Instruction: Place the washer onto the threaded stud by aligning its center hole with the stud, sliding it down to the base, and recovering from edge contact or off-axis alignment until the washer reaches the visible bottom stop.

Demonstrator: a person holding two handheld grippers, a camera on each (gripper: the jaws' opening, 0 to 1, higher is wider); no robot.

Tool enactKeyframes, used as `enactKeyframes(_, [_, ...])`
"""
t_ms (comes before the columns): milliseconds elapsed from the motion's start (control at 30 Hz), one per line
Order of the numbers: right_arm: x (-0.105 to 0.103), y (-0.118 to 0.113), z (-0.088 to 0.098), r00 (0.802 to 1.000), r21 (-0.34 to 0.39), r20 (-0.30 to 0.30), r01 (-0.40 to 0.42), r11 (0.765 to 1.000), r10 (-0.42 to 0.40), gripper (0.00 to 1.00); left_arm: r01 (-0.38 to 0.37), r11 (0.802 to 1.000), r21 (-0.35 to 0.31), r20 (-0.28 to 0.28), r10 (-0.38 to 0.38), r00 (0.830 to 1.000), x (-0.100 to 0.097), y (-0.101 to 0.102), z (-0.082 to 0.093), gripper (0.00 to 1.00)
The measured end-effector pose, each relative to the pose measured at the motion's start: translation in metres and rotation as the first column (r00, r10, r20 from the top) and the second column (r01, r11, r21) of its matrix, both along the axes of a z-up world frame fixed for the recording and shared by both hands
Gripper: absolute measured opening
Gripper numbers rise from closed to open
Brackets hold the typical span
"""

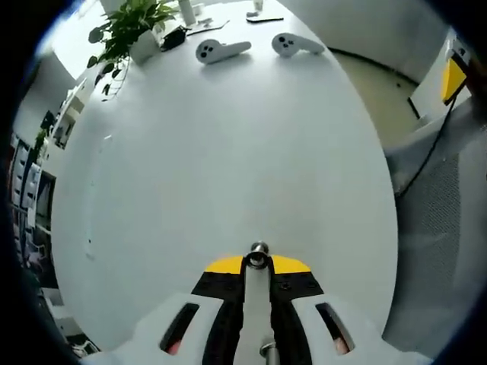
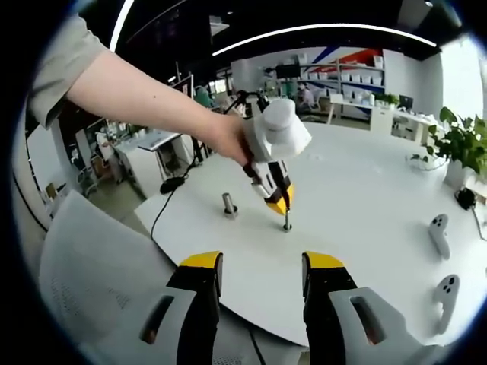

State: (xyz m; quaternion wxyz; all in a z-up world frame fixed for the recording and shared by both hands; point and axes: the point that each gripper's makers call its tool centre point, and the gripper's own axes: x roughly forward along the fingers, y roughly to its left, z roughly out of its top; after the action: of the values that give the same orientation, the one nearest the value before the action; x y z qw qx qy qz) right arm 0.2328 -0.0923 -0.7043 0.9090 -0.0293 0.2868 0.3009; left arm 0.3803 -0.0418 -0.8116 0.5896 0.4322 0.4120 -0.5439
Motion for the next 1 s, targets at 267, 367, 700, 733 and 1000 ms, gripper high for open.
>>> enactKeyframes(267, [0.000, 0.000, -0.001, 1.000, -0.003, -0.005, 0.002, 1.000, -0.002, 0.44, 0.010, 1.000, 0.000, 0.002, -0.010, 1.000, -0.001, -0.002, 0.000, 0.09])
enactKeyframes(367, [0.000, 0.000, -0.001, 1.000, -0.007, -0.005, 0.001, 1.000, -0.001, 0.44, 0.003, 1.000, 0.000, 0.005, -0.003, 1.000, 0.000, -0.002, -0.001, 0.09])
enactKeyframes(700, [-0.001, -0.001, -0.002, 1.000, -0.008, -0.007, 0.005, 1.000, -0.005, 0.44, 0.039, 0.999, 0.030, 0.016, -0.039, 0.999, -0.001, -0.004, -0.004, 0.09])
enactKeyframes(733, [-0.001, -0.001, -0.002, 1.000, -0.009, -0.007, 0.003, 1.000, -0.003, 0.44, 0.044, 0.998, 0.041, 0.016, -0.045, 0.999, -0.001, -0.003, -0.006, 0.09])
enactKeyframes(1000, [0.000, -0.002, -0.003, 1.000, -0.015, -0.011, 0.009, 1.000, -0.009, 0.44, 0.039, 0.998, 0.051, 0.011, -0.040, 0.999, 0.001, -0.004, -0.015, 0.09])
